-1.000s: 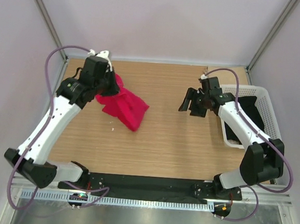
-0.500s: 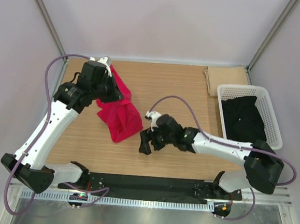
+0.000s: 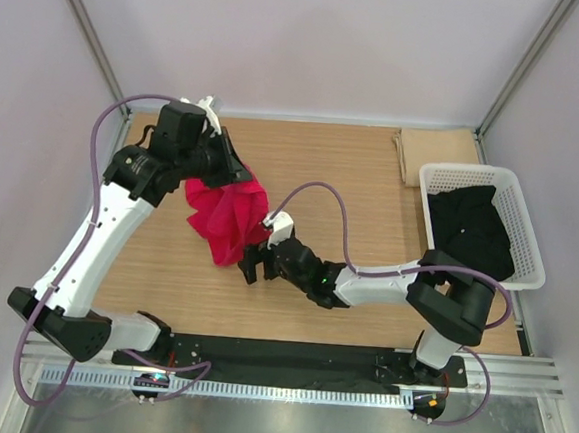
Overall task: Fold and stack the t-shirts
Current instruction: Flatten the tshirt out
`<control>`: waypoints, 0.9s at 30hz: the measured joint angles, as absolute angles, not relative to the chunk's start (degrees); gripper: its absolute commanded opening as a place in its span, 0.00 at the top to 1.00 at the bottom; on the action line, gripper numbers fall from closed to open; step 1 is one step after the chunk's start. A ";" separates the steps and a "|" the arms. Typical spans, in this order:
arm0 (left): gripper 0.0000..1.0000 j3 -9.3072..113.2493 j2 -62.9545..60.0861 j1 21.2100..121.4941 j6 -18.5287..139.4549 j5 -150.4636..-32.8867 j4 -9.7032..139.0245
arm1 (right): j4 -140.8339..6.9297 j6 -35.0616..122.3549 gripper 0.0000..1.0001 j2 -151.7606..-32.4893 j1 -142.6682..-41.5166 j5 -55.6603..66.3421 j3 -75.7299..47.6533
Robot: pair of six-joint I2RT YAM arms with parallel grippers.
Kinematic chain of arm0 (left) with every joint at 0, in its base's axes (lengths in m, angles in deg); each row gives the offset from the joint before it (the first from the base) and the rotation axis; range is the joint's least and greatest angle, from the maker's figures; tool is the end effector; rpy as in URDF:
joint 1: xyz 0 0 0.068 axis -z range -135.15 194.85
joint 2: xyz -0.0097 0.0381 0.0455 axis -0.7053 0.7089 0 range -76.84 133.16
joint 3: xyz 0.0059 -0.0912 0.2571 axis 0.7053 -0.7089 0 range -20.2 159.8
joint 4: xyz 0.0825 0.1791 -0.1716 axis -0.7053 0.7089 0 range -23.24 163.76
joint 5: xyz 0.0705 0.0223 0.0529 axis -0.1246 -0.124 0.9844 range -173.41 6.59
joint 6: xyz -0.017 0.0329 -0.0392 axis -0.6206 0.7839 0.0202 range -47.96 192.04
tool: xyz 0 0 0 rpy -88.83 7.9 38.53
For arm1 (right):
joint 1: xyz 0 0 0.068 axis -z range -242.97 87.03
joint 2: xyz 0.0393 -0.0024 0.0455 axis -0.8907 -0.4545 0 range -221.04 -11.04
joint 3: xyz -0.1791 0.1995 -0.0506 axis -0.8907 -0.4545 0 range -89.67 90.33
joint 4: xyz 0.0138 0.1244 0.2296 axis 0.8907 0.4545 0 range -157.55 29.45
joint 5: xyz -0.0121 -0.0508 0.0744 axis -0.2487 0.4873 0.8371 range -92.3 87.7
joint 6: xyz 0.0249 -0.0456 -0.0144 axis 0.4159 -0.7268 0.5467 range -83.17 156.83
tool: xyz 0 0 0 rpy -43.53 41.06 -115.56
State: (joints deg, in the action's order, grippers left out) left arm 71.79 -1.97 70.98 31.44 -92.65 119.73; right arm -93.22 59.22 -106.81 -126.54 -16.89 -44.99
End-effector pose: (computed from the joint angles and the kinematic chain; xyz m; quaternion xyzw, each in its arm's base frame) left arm 0.2272 -0.1179 0.4339 -0.0754 0.8850 -0.3094 0.3395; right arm 0.1616 0.3051 0.1767 -0.2314 0.8088 0.2828 0.4609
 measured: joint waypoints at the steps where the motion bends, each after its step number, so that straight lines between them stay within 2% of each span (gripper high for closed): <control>1: 1.00 71.85 -1.86 70.98 31.31 -93.09 119.73 | -94.51 59.25 0.08 -107.23 -126.86 -17.22 -44.46; 7: 1.00 73.47 -1.12 70.98 30.44 -94.64 119.84 | -100.17 59.62 0.23 -108.10 -128.98 -18.79 -41.05; 12: 1.00 76.33 0.13 70.98 30.39 -95.34 120.02 | -101.83 60.43 0.25 -108.60 -129.27 -19.93 -40.20; 17: 1.00 77.25 0.43 70.98 30.00 -96.47 120.02 | -101.76 61.91 0.38 -112.84 -129.25 -24.08 -36.53; 18: 1.00 77.25 0.43 70.98 29.98 -96.60 120.02 | -101.74 62.18 0.52 -113.54 -129.25 -24.98 -35.96; 20: 1.00 77.25 0.43 70.98 29.96 -96.74 120.15 | -101.37 62.24 0.72 -114.07 -129.25 -26.68 -35.48; 21: 1.00 77.25 0.43 70.98 29.98 -96.74 120.24 | -101.02 62.26 0.87 -114.02 -129.25 -27.75 -35.43; 22: 1.00 77.25 0.43 70.98 30.00 -96.71 120.28 | -100.26 62.24 0.95 -113.78 -129.25 -29.09 -35.41; 23: 1.00 77.27 0.43 70.98 30.02 -96.71 120.35 | -99.38 62.48 0.99 -113.41 -129.25 -30.57 -35.43; 27: 1.00 78.28 0.41 70.98 31.44 -95.40 122.31 | -92.48 62.39 0.99 -107.36 -129.22 -36.41 -37.66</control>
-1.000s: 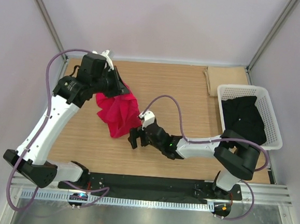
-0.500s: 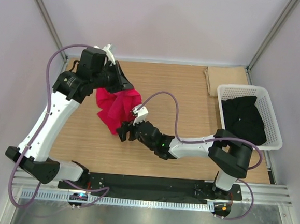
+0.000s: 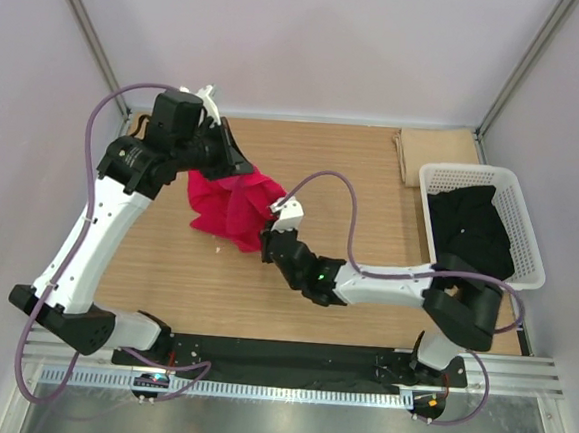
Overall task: Fold and stack the t-shirts
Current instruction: Flatten the tshirt out
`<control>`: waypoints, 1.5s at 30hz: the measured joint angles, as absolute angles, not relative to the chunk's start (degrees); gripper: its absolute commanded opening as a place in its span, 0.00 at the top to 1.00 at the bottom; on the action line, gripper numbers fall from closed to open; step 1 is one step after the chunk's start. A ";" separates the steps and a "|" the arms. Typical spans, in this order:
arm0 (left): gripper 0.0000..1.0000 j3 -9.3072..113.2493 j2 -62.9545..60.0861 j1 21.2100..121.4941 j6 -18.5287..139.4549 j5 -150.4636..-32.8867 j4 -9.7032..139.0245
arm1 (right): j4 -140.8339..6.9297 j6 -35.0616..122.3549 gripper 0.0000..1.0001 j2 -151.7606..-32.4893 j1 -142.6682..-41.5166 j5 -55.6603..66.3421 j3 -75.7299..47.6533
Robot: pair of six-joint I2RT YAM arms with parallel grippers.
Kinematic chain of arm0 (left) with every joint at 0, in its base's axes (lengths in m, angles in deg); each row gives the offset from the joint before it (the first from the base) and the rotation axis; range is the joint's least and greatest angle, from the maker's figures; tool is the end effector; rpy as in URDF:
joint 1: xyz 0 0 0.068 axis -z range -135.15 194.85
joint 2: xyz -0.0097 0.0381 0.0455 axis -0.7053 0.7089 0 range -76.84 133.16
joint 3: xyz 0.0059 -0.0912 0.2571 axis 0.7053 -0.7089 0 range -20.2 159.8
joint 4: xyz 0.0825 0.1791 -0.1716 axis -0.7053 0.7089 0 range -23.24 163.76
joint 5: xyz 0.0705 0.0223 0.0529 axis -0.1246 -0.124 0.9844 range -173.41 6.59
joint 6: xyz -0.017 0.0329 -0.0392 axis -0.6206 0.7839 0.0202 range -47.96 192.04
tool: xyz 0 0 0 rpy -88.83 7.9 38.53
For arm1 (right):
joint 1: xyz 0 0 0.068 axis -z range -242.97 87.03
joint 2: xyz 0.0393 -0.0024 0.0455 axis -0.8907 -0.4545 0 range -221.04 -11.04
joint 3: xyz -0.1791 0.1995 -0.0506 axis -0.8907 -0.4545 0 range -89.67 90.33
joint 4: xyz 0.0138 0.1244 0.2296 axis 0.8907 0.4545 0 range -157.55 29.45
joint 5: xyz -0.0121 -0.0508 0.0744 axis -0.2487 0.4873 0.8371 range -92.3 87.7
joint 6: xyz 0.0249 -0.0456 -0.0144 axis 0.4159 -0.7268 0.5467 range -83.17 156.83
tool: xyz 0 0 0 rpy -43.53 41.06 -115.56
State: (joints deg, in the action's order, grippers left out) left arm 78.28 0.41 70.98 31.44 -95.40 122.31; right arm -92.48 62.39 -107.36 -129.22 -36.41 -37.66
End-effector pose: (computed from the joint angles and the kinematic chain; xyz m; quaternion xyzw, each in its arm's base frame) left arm 0.2284 -0.1204 0.4543 -0.0624 0.8785 -0.3326 0.3372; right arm 0.1648 0.3251 0.2134 -0.1123 0.7904 0.2304 0.5564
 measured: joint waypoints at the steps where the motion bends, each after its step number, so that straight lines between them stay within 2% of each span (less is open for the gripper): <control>1: 1.00 79.13 0.39 70.98 32.36 -94.53 123.28 | -89.15 62.22 0.99 -104.41 -129.18 -38.07 -38.23; 7: 1.00 82.98 -2.14 70.98 37.89 -88.82 126.69 | -72.96 58.22 0.99 -86.72 -127.26 -43.40 -37.03; 10: 1.00 84.73 -4.33 70.98 38.46 -87.51 128.04 | -64.32 54.33 0.99 -80.54 -126.12 -45.72 -30.49; 17: 1.00 87.65 -8.18 70.96 30.04 -100.36 120.00 | -52.80 43.84 0.99 -73.65 -125.66 -54.35 -10.60; 21: 1.00 87.15 -8.70 71.20 25.89 -108.43 114.42 | -54.62 34.59 0.99 -71.27 -124.83 -59.40 -3.98; 27: 1.00 87.09 -6.06 73.91 23.38 -117.41 109.75 | -64.98 18.70 0.99 -71.71 -123.37 -63.23 -0.35; 33: 1.00 81.97 -7.54 74.83 24.23 -116.30 107.34 | -69.15 14.81 0.99 -79.80 -115.35 -57.39 6.66; 37: 0.99 71.92 -12.13 74.68 27.09 -103.75 110.88 | -69.79 19.97 0.99 -89.57 -108.94 -48.04 9.07; 41: 1.00 59.20 -15.83 70.70 27.60 -90.44 113.29 | -71.32 26.50 0.97 -105.56 -107.08 -38.97 12.83; 43: 0.99 52.60 -16.81 66.20 26.35 -84.01 115.14 | -70.53 31.31 0.90 -116.32 -107.13 -34.51 17.31; 44: 0.98 50.43 -16.92 64.82 25.87 -81.44 116.02 | -70.03 34.02 0.75 -122.31 -107.26 -31.93 20.39; 45: 0.94 48.23 -16.92 63.25 25.61 -77.87 116.96 | -68.13 37.04 0.68 -127.81 -107.35 -29.92 23.56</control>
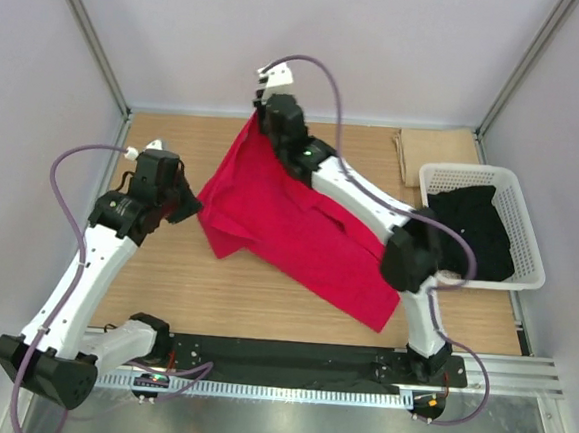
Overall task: Fold and stack the t-shirts
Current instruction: Flatten the tshirt out
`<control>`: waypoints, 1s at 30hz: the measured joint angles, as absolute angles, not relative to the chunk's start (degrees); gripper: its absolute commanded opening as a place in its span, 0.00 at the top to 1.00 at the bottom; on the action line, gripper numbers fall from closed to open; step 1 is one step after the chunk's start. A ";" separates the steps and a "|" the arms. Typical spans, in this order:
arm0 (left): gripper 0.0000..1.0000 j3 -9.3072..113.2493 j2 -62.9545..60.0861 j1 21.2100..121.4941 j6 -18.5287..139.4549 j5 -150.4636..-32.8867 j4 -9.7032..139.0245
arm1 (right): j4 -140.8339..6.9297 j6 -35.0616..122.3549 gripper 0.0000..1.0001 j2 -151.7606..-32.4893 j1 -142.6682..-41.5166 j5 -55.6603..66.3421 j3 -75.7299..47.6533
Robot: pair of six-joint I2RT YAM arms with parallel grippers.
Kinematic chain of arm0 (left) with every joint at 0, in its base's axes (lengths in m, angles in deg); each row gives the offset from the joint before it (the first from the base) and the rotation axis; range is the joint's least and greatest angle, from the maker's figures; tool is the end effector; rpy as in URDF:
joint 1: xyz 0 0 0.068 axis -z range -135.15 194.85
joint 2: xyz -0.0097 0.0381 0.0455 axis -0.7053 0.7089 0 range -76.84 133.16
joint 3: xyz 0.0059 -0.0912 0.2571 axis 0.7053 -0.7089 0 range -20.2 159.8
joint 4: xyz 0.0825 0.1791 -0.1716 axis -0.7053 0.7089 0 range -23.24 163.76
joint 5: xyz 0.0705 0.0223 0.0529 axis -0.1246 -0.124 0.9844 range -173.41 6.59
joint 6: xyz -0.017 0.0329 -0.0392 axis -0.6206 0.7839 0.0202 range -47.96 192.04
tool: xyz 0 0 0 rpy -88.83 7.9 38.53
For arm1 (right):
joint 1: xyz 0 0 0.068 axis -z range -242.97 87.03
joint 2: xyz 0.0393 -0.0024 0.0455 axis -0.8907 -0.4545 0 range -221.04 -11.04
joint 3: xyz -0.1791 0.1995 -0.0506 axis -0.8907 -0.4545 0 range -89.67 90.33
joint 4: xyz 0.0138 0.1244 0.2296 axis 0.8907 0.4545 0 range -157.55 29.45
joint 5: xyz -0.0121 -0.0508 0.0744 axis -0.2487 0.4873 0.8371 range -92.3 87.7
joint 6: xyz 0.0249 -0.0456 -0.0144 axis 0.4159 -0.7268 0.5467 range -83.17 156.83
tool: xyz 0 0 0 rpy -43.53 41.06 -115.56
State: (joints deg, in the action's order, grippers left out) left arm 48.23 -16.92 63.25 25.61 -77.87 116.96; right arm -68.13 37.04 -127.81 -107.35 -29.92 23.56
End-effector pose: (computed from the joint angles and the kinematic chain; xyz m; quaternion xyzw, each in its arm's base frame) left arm 0.1934 -0.0608 0.3648 -0.2399 0.8794 -0.1819 0.3687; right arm 0.3635 0.3328 0.3887 -0.1124 0.7143 0.0936 0.6844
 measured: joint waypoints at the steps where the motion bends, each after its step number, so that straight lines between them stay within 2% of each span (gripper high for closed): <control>1: 0.90 46.61 -16.94 62.00 25.59 -74.51 118.42 | -65.44 39.64 0.62 -133.74 -107.46 -28.21 28.32; 2: 0.80 45.54 -16.96 61.02 25.56 -71.78 120.11 | -62.55 41.80 0.52 -138.92 -107.46 -26.16 32.87; 4: 0.79 45.12 -16.90 59.64 25.89 -67.62 123.43 | -54.40 45.52 0.44 -147.35 -107.35 -22.51 41.48; 7: 0.63 45.17 -16.79 57.85 26.42 -63.73 126.29 | -44.41 48.10 0.32 -149.69 -106.84 -19.03 44.17; 8: 0.43 45.17 -16.68 57.32 26.44 -63.03 127.12 | -41.72 48.45 0.30 -148.71 -106.62 -18.44 43.49; 11: 0.22 45.17 -16.61 56.51 26.96 -61.28 128.85 | -36.63 49.28 0.22 -140.03 -105.62 -16.93 34.44; 14: 0.21 45.19 -16.50 56.36 28.01 -61.48 129.75 | -32.39 49.32 0.20 -127.12 -103.81 -16.32 22.14; 18: 0.22 45.25 -14.27 56.49 30.57 -68.26 126.77 | -29.42 50.55 0.19 -110.92 -100.83 -16.15 7.03; 21: 0.23 45.32 -8.57 56.73 31.92 -75.27 122.58 | -29.72 52.86 0.24 -102.40 -99.48 -15.69 -5.88; 23: 0.33 45.43 -3.04 56.82 32.30 -78.31 121.26 | -28.81 55.01 0.31 -100.17 -99.65 -14.81 -13.18; 24: 0.35 45.58 0.04 56.84 32.45 -79.32 121.31 | -28.37 56.03 0.33 -99.95 -99.76 -14.31 -15.79; 27: 0.37 45.34 6.29 56.93 33.26 -80.10 121.51 | -29.00 60.71 0.35 -98.46 -100.00 -11.95 -26.54; 30: 0.37 42.85 6.07 57.58 32.91 -79.64 121.57 | -28.48 64.58 0.37 -94.68 -100.05 -10.49 -34.71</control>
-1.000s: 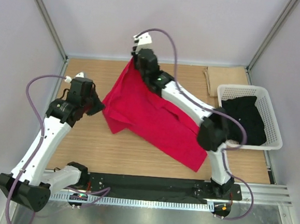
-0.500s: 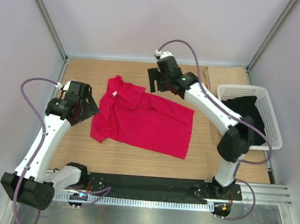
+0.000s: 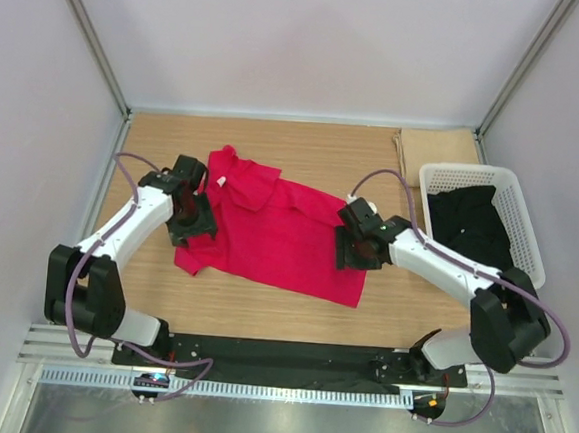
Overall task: Fold and stack the t-shirts
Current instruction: Flatten the tshirt out
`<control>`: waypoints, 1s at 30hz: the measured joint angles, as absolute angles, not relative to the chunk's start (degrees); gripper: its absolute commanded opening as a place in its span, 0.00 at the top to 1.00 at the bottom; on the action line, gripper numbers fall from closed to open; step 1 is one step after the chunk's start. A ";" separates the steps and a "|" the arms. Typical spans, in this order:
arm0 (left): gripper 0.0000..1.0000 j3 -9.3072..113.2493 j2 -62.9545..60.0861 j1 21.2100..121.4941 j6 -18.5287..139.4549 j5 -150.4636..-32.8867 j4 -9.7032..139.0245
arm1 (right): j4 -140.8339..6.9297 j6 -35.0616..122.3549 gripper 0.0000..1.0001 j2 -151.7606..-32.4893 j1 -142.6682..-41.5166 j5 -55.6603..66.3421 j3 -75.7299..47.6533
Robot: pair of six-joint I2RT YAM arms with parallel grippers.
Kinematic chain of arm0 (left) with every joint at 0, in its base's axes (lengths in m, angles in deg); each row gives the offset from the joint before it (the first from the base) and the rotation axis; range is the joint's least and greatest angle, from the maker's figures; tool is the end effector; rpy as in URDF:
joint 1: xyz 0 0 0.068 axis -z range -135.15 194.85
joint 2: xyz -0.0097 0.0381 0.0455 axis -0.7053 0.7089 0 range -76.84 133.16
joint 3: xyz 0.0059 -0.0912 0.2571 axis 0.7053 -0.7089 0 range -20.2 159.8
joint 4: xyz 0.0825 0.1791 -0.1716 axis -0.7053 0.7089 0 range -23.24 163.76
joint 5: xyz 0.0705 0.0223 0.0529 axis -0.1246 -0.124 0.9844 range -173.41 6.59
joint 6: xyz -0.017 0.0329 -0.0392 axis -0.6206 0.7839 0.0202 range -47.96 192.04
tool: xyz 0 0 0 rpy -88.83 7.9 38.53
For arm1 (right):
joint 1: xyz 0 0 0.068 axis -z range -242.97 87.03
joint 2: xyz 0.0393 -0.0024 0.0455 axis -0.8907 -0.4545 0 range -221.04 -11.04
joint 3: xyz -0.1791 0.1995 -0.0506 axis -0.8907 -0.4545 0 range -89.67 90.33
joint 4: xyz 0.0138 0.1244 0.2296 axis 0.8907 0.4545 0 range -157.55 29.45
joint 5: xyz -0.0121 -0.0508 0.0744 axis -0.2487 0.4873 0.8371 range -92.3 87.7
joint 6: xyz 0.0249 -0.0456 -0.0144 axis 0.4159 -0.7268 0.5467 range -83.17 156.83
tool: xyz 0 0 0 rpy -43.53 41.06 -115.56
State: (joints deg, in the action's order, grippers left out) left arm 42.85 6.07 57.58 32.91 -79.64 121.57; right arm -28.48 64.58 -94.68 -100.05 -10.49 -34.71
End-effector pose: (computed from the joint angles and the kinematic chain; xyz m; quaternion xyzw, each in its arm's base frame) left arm 0.2610 -0.0567 0.2432 -0.2305 0.9633 -0.0290 0.1342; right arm 0.2232 0.1624 0.2099 -0.0659 0.9766 0.0440 0.2001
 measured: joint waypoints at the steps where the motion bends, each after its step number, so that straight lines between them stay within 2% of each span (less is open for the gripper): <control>1: 0.37 41.58 5.20 58.00 32.54 -79.51 121.22 | -28.54 65.67 0.39 -92.93 -100.05 -10.38 -36.70; 6: 0.37 38.26 3.15 60.12 31.55 -79.43 120.74 | -28.70 69.65 0.44 -85.83 -99.96 -10.92 -42.52; 15: 0.37 41.73 8.11 63.90 31.55 -77.92 120.15 | -31.08 75.11 0.50 -84.82 -99.87 -7.38 -48.68; 19: 0.38 42.78 8.50 64.05 31.53 -77.79 120.06 | -32.41 76.75 0.59 -86.16 -99.85 -7.21 -52.24; 24: 0.40 42.89 7.54 64.03 31.22 -77.68 120.11 | -34.58 78.48 0.68 -88.87 -98.08 -10.33 -51.35; 29: 0.39 42.80 4.48 64.03 30.46 -77.68 120.11 | -35.95 77.54 0.75 -96.06 -94.17 -13.98 -45.40; 30: 0.39 42.67 3.71 64.03 30.46 -77.65 120.13 | -35.84 76.84 0.80 -98.13 -93.01 -14.79 -43.46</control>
